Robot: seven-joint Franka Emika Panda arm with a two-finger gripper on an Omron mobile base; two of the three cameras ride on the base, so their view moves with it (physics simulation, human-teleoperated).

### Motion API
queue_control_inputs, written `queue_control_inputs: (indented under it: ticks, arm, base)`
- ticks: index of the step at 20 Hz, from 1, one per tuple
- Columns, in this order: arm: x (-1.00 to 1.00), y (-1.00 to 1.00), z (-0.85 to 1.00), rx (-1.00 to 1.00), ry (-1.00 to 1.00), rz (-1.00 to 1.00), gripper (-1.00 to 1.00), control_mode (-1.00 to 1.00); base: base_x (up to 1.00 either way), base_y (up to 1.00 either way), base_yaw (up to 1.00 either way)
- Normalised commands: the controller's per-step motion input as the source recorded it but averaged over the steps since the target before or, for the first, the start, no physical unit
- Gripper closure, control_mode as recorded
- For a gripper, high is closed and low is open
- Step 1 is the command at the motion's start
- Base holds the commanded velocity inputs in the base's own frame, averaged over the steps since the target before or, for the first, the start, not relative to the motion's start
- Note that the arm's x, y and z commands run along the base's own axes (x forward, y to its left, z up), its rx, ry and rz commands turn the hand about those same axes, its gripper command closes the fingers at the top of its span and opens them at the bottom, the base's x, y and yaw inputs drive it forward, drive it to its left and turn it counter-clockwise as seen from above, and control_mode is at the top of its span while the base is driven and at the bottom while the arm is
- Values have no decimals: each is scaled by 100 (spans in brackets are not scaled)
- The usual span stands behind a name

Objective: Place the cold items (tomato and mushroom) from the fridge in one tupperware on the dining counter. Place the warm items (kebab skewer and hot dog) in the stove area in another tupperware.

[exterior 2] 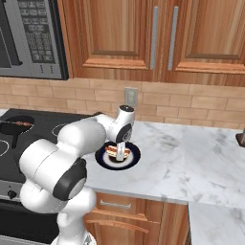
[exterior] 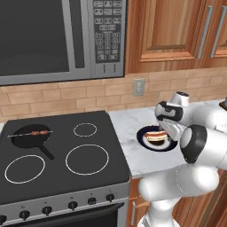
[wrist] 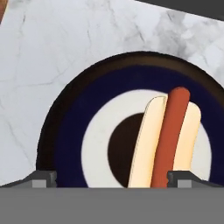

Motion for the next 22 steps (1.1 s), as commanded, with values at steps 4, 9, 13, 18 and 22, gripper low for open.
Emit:
queue_control_inputs:
  ticks: [4,9,13,18,22]
  arm:
    - [35,1,-6,-3,4,13,-100,-100]
    - [18,0,-7,-1,4,7,-100,-100]
    - [9,3,-24,0,12,0,-100,-100]
    - [14,4,-31,0,14,0,-100,-100]
    - [28,0,-21,0,4,2,-100,-100]
  base:
    - [0,0,0]
    - [0,0,0]
    - [0,0,0]
    - [0,0,0]
    - [0,0,0]
